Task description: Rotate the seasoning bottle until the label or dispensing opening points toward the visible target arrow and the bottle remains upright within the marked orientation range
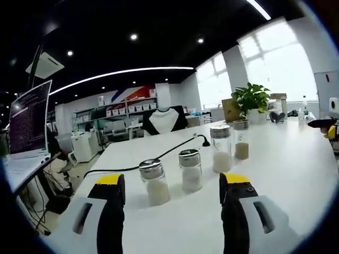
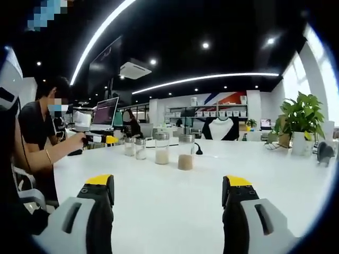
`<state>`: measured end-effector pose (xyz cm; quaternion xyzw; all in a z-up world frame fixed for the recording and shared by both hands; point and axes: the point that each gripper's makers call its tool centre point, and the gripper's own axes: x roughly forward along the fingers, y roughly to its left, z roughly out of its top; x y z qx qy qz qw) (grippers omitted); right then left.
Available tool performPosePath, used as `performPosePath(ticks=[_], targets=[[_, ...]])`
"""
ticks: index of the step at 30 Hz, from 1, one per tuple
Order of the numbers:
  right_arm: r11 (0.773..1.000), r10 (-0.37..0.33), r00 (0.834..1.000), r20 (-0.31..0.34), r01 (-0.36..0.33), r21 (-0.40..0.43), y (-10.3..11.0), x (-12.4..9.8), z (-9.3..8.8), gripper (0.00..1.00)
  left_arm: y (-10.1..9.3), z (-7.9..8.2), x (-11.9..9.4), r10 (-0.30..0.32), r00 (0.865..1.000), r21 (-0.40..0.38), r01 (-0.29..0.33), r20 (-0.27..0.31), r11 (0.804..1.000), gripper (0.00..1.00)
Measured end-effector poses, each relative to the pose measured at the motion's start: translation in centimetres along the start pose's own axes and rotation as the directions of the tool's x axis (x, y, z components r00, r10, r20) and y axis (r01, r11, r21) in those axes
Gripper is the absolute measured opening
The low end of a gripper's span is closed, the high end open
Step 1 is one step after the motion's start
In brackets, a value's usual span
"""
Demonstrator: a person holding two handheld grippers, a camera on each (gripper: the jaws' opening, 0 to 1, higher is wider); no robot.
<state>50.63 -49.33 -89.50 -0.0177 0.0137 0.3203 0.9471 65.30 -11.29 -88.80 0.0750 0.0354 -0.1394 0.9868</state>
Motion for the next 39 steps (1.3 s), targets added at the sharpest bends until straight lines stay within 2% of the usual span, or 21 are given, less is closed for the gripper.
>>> performPosePath(ticks=[5,10,15,21,27,33,39], targets=[[1.000,-0.001,1.000,-0.006,0.001,0.000,0.1,0.4,0.0,0.84,1.3,-0.2,1.4,0.030,0.999,-0.055,-0.028,0.026,0.998,0.71],[1.000,0.000,1.000,-0.013,0.000,-0.003,0.3,0.9,0.1,0.84,1.9,-0.4,2.2,0.026,0.999,-0.071,-0.023,0.031,0.997,0.68],[1.000,-0.002,1.000,-0.013,0.002,-0.008,0.4,1.3,0.2,0.83,2.4,-0.3,3.1,0.027,0.999,-0.062,-0.024,0.045,0.998,0.61],[1.000,-0.003,1.000,-0.014,0.002,-0.012,0.6,1.7,0.4,0.83,3.5,-1.1,4.3,0.056,0.998,-0.105,-0.052,0.040,0.993,0.57],[1.000,0.000,1.000,-0.008,0.000,-0.005,0.8,1.7,0.6,0.83,4.3,-1.4,5.1,0.055,0.997,-0.139,-0.048,0.050,0.989,0.53],[1.000,0.000,1.000,-0.010,0.000,-0.016,0.9,1.7,0.8,0.82,4.5,-2.2,5.6,0.048,0.998,-0.144,-0.043,0.028,0.989,0.52],[1.000,-0.001,1.000,-0.010,0.000,-0.018,1.1,1.8,0.8,0.82,4.2,-2.6,6.2,0.045,0.998,-0.157,-0.038,0.037,0.987,0.49]])
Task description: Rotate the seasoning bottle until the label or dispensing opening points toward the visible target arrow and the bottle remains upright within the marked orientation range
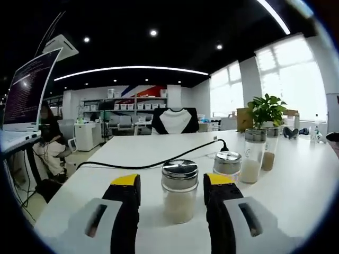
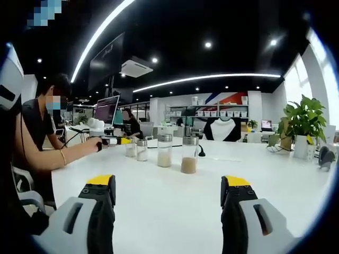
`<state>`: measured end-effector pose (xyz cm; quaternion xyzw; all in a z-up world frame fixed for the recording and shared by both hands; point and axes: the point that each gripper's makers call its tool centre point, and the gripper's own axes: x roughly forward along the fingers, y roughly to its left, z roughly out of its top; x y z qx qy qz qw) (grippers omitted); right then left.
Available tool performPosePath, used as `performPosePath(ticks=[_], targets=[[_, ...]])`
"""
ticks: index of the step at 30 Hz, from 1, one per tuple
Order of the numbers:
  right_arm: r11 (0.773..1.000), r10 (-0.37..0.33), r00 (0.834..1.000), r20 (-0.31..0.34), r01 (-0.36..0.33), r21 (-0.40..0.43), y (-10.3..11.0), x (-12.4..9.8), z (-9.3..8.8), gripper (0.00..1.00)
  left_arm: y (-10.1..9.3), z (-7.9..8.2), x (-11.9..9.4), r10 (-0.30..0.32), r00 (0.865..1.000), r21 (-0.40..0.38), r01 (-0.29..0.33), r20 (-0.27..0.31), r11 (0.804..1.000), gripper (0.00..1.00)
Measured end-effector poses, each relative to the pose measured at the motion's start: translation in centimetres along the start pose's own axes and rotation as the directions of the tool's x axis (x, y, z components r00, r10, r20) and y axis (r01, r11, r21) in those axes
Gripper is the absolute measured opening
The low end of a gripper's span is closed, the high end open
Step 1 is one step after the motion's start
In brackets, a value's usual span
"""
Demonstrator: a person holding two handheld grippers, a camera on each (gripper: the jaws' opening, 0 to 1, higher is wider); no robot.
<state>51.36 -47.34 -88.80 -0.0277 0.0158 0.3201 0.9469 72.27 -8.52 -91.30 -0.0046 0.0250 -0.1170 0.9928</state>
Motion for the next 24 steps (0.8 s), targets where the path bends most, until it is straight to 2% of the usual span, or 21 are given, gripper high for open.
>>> performPosePath(ticks=[5,9,15,18,24], targets=[[1.000,-0.005,1.000,-0.008,0.005,0.006,0.1,-0.1,-0.4,0.81,-0.4,-0.7,0.5,-0.007,1.000,0.001,0.007,-0.007,1.000,0.46],[1.000,-0.007,1.000,-0.011,0.007,0.008,0.0,-0.1,-0.5,0.81,-1.5,-0.4,0.4,-0.013,1.000,0.007,0.014,-0.006,1.000,0.43],[1.000,-0.008,1.000,-0.008,0.008,0.009,-0.1,-0.2,-0.5,0.81,-1.6,-0.4,0.3,-0.016,1.000,0.001,0.016,0.000,1.000,0.40],[1.000,-0.009,1.000,-0.006,0.009,0.012,-0.2,-0.2,-0.5,0.81,-1.9,-0.5,0.5,-0.036,0.999,0.007,0.036,0.005,0.999,0.34],[1.000,-0.009,1.000,-0.008,0.009,0.021,-0.2,-0.2,-0.7,0.81,-2.2,-0.4,0.2,-0.030,1.000,0.027,0.030,0.004,0.999,0.34]])
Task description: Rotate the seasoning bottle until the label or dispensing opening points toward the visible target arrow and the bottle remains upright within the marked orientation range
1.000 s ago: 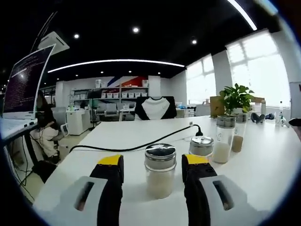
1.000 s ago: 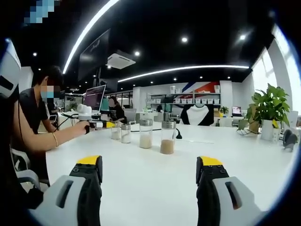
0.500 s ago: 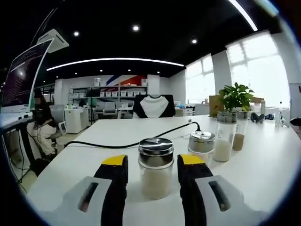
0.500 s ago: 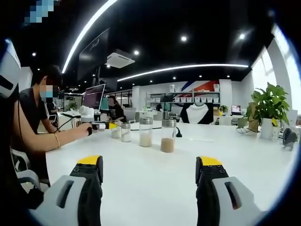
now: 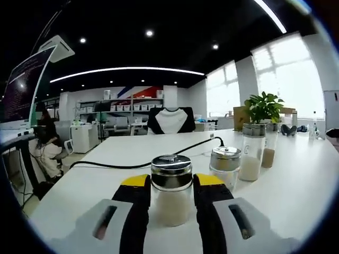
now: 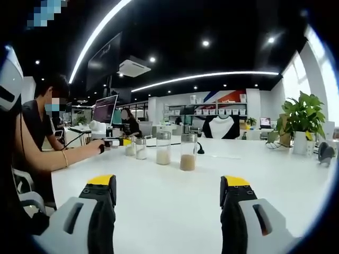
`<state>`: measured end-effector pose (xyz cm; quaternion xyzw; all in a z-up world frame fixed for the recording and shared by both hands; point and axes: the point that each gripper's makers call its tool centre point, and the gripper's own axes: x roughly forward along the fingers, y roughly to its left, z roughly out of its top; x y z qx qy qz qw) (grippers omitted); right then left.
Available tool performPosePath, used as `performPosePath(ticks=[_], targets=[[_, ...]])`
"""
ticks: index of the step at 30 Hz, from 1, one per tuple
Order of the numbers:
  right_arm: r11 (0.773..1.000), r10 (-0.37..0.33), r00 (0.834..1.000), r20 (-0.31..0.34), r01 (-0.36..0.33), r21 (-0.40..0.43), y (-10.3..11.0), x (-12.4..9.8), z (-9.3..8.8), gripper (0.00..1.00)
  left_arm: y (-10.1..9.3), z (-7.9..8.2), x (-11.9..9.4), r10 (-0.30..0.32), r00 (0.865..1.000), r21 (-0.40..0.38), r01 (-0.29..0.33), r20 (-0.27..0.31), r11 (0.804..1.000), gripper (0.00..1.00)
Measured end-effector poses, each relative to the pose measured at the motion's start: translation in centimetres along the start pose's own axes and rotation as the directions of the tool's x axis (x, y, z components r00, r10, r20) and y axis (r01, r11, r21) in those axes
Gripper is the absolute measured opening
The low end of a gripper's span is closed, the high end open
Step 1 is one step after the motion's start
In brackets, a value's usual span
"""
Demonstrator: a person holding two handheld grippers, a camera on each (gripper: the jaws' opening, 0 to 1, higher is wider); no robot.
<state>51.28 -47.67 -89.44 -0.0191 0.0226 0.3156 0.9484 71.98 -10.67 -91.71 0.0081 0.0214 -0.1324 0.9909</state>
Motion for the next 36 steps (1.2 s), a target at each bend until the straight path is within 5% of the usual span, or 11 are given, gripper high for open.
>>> performPosePath(ticks=[22,36], targets=[[0.999,0.034,0.999,0.009,-0.034,0.001,0.7,0.1,0.2,0.80,-2.1,0.9,-2.2,0.028,1.000,0.122,-0.028,0.006,0.992,0.33],[0.999,0.043,0.999,0.024,-0.044,0.004,0.7,-0.2,0.5,0.80,-4.2,2.6,-4.0,0.005,0.998,0.091,-0.010,0.056,0.996,0.33]])
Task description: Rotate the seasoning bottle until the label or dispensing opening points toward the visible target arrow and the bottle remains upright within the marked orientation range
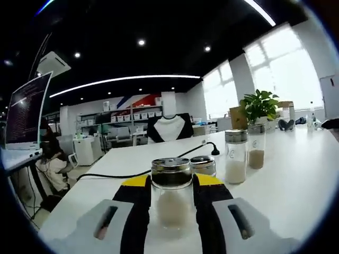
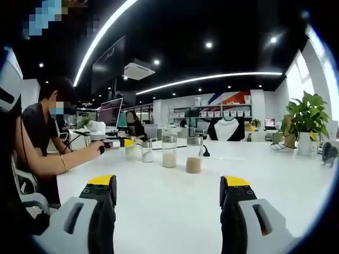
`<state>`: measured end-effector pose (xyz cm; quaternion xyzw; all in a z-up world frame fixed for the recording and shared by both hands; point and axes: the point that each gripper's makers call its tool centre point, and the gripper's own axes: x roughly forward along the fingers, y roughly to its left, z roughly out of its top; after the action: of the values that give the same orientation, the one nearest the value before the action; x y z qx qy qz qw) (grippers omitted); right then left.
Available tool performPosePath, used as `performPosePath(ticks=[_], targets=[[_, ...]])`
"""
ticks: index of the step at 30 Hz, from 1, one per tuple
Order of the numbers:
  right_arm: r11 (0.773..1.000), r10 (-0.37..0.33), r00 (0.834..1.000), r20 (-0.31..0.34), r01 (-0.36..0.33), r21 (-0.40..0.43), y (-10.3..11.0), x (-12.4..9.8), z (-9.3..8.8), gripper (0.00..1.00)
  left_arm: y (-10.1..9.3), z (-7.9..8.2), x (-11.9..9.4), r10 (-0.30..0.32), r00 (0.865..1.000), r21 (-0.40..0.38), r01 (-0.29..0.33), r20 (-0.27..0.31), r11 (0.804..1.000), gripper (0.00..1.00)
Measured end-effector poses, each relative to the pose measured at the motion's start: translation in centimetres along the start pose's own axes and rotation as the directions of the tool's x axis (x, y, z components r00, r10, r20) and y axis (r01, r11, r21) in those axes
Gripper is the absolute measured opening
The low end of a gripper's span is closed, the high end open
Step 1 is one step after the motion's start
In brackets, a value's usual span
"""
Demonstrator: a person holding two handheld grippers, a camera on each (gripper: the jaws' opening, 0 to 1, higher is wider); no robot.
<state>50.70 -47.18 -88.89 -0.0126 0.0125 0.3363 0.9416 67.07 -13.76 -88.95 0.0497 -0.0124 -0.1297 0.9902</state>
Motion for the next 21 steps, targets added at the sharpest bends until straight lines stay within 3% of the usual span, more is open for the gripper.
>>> performPosePath(ticks=[9,21], targets=[[1.000,0.009,1.000,0.010,-0.009,0.004,0.3,-0.4,0.1,0.80,-1.1,0.2,-0.4,-0.030,1.000,-0.008,0.030,-0.002,1.000,0.33],[1.000,0.023,1.000,0.013,-0.023,0.006,0.8,-0.7,-0.1,0.80,-3.0,1.2,-2.7,-0.081,0.996,-0.009,0.082,0.022,0.997,0.33]])
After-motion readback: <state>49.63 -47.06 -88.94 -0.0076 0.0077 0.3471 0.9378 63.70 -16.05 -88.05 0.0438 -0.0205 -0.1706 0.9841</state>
